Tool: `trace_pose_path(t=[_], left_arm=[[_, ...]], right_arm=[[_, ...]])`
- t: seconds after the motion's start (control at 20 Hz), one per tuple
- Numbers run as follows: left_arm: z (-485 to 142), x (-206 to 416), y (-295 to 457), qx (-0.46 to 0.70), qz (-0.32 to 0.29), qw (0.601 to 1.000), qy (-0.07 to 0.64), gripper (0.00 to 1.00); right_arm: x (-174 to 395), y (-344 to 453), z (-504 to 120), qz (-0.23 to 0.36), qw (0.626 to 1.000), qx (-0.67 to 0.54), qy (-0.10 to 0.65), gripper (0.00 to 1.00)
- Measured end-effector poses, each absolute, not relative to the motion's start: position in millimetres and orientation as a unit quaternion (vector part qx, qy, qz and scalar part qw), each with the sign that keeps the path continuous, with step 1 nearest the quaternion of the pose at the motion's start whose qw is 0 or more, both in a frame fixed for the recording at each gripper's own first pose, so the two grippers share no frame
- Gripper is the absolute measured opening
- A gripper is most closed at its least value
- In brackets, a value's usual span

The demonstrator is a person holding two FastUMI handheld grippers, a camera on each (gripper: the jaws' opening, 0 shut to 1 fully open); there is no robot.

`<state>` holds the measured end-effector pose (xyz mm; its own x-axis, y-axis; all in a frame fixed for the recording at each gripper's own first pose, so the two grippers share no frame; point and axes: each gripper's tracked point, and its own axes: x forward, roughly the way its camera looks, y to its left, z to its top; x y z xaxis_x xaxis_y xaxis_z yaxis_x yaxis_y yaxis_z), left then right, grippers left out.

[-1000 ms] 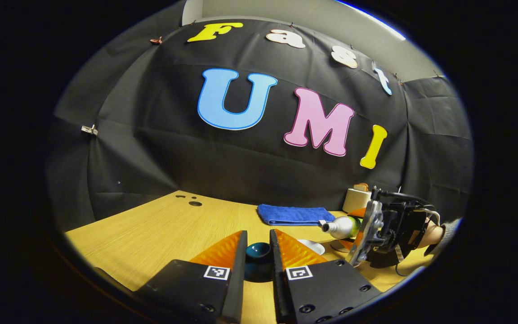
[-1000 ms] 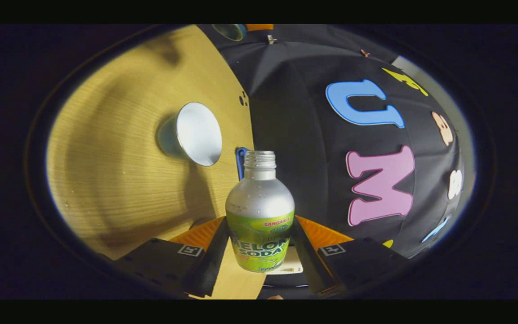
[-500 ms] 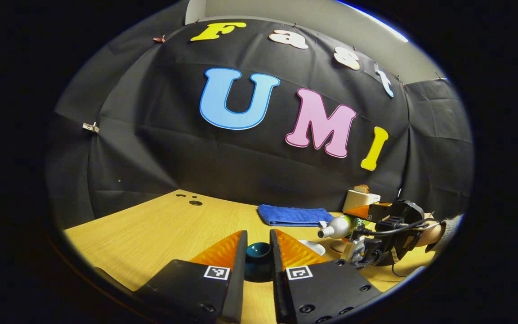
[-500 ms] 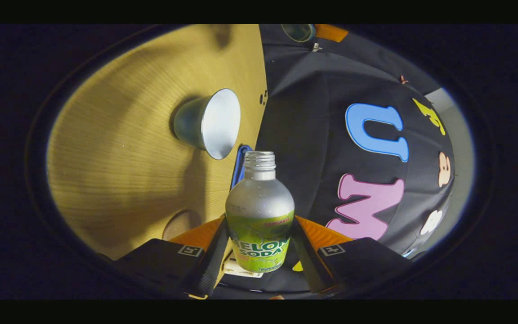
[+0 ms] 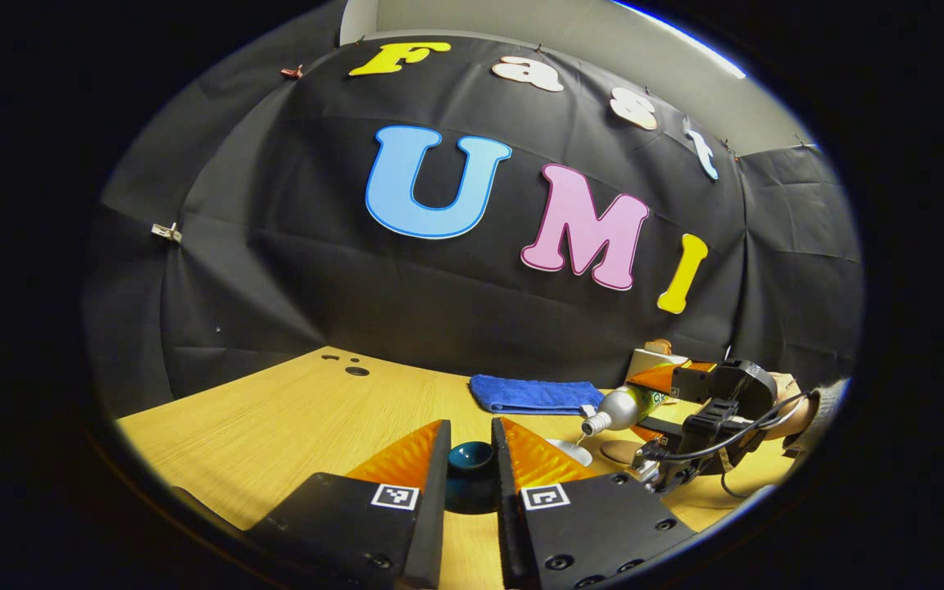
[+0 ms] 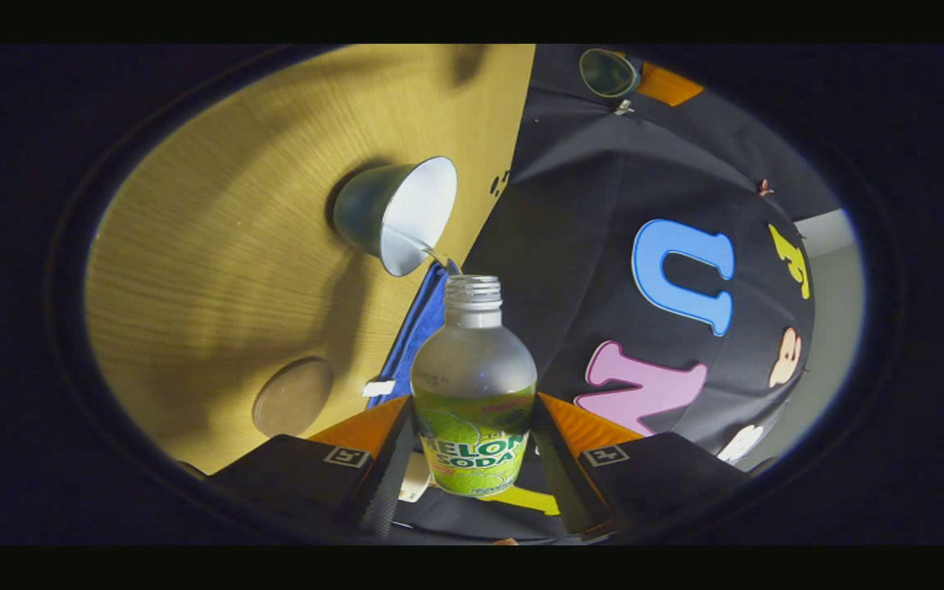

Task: Open the teacup lid with one hand, grasp the water bottle and pour water into the teacup with the other hand; after pouring, place the water bottle on the coaster and then close the teacup lid.

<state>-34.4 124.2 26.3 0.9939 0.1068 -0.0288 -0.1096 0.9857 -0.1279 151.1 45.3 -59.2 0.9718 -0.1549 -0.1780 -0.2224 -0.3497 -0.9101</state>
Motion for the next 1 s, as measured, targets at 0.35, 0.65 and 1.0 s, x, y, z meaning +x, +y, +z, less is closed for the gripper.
trace_pose_path(t=[0.35, 0.65, 1.0], left_arm=[[25.8, -34.5, 127.1, -0.071, 0.055, 0.996, 0.011, 0.31], [27.2, -36.2, 127.6, -0.073, 0.054, 0.996, 0.011, 0.31], [28.4, -37.6, 132.4, -0.082, 0.056, 0.995, 0.009, 0.31]], right_arm=[[155.9, 53.5, -45.0, 0.037, 0.518, -0.849, 0.097, 0.78], [162.0, 58.5, -34.2, 0.043, 0.472, -0.877, 0.082, 0.78], [166.2, 68.1, -18.5, 0.054, 0.414, -0.907, 0.054, 0.78]])
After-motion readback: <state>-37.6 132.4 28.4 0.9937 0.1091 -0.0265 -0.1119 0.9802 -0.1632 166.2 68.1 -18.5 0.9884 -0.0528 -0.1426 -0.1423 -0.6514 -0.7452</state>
